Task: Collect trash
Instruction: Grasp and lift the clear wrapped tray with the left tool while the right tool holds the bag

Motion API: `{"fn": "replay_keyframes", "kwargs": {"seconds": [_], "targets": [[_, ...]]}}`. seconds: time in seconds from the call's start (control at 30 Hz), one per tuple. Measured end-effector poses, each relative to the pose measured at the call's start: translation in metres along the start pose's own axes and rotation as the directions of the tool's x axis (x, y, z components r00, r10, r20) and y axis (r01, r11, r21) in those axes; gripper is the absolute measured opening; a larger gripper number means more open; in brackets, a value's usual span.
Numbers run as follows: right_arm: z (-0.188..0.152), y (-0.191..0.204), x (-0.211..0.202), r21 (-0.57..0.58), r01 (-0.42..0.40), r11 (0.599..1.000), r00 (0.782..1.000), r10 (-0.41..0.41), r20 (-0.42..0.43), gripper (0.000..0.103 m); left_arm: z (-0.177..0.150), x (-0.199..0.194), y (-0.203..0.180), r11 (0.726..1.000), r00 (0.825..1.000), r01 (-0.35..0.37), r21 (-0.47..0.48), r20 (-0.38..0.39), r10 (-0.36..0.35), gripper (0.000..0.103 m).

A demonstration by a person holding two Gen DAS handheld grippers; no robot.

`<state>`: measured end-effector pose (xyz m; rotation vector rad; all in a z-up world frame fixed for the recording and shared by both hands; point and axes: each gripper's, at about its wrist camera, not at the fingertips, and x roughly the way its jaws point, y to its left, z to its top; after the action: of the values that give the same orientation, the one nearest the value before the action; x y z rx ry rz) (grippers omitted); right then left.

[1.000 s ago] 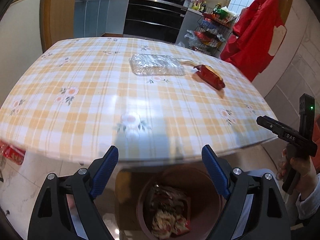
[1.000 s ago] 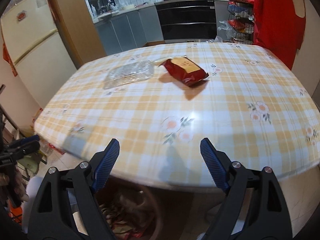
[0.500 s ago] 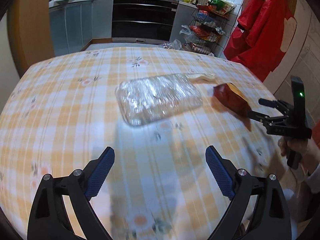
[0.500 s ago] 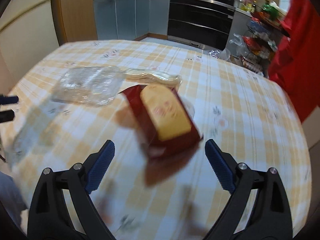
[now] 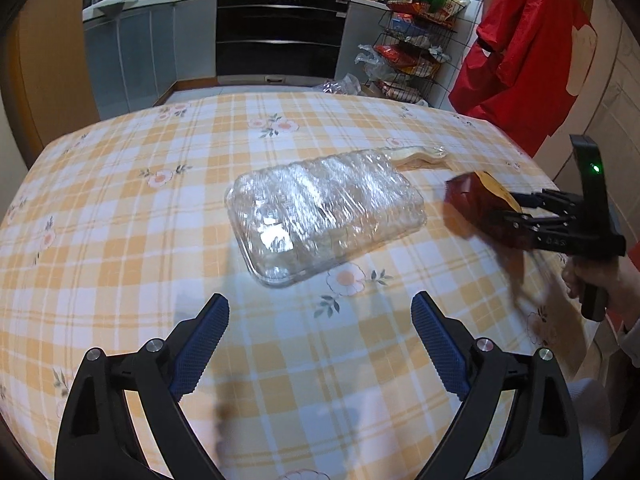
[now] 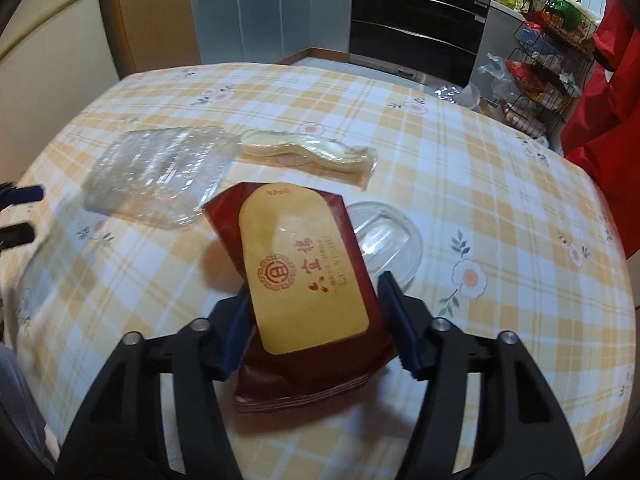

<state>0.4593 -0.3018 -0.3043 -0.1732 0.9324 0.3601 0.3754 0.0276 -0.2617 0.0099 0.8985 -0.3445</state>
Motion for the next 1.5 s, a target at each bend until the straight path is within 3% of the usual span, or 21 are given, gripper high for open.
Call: {"fn": "replay_keyframes", "kwargs": {"seconds": [0.1, 0.17, 0.27, 0.43, 0.57, 0.63, 0.73, 0.8, 0.87, 1.13, 1.3, 1.37, 1.43, 1.47, 1.5], "targets": [[-0.007, -0.002, -0.012, 0.039, -0.029, 0.999, 0.999, 0.028, 0.025, 0.052, 0.012, 0.004, 0.002, 0.999, 1.0, 0.006, 0.051, 0.019, -0.007, 0.092], [-0.01, -0.004, -0.018, 0.075, -0.046, 0.996, 0.998, 0.043, 0.044, 0.052, 0.027, 0.012, 0.001, 0.993, 0.998, 0.059, 0.098, 0.022, -0.062, 0.092], [-0.013, -0.005, -0.024, 0.114, -0.066, 0.991, 0.996, 0.06, 0.061, 0.052, 0.048, 0.026, -0.003, 0.981, 0.997, 0.06, 0.186, 0.035, -0.067, 0.094], [-0.02, -0.007, -0.027, 0.143, -0.081, 0.986, 0.996, 0.073, 0.06, 0.052, 0.086, 0.064, 0.0, 0.955, 0.994, 0.105, 0.277, -0.012, -0.106, 0.097], [-0.024, -0.013, -0.028, 0.157, -0.081, 0.984, 0.996, 0.074, 0.05, 0.052, 0.1, 0.089, -0.006, 0.915, 0.991, 0.133, 0.381, -0.075, -0.113, 0.097], [-0.026, -0.017, -0.028, 0.165, -0.08, 0.983, 0.996, 0.073, 0.048, 0.052, 0.104, 0.099, -0.014, 0.885, 0.983, 0.175, 0.432, -0.124, -0.134, 0.097], [-0.027, -0.019, -0.03, 0.167, -0.072, 0.983, 0.997, 0.065, 0.048, 0.052, 0.096, 0.103, -0.032, 0.802, 0.979, 0.197, 0.564, -0.157, -0.13, 0.097], [-0.027, -0.022, -0.03, 0.172, -0.069, 0.983, 0.997, 0.062, 0.049, 0.052, 0.087, 0.108, -0.042, 0.738, 0.98, 0.19, 0.647, -0.176, -0.097, 0.097], [-0.028, -0.023, -0.029, 0.176, -0.067, 0.982, 0.997, 0.06, 0.046, 0.052, 0.082, 0.115, -0.043, 0.708, 0.981, 0.176, 0.684, -0.186, -0.064, 0.097], [-0.032, -0.022, -0.024, 0.197, -0.079, 0.977, 0.997, 0.074, 0.032, 0.052, 0.09, 0.131, -0.034, 0.75, 0.971, 0.222, 0.623, -0.214, -0.11, 0.097], [-0.034, -0.02, -0.03, 0.224, -0.095, 0.97, 0.995, 0.087, 0.045, 0.052, 0.086, 0.12, -0.031, 0.781, 0.975, 0.213, 0.587, -0.18, -0.131, 0.094], [-0.034, -0.016, -0.035, 0.231, -0.104, 0.967, 0.994, 0.094, 0.055, 0.052, 0.084, 0.108, -0.028, 0.794, 0.973, 0.229, 0.563, -0.157, -0.169, 0.075], [-0.035, -0.013, -0.039, 0.233, -0.113, 0.966, 0.993, 0.101, 0.061, 0.052, 0.082, 0.097, -0.024, 0.822, 0.964, 0.264, 0.504, -0.176, -0.202, 0.071], [-0.036, -0.01, -0.041, 0.233, -0.118, 0.965, 0.992, 0.106, 0.063, 0.052, 0.08, 0.095, -0.023, 0.825, 0.96, 0.276, 0.493, -0.191, -0.207, 0.055], [-0.037, -0.008, -0.043, 0.232, -0.121, 0.965, 0.992, 0.109, 0.064, 0.052, 0.075, 0.089, -0.022, 0.827, 0.948, 0.311, 0.468, -0.212, -0.237, 0.049]]}}
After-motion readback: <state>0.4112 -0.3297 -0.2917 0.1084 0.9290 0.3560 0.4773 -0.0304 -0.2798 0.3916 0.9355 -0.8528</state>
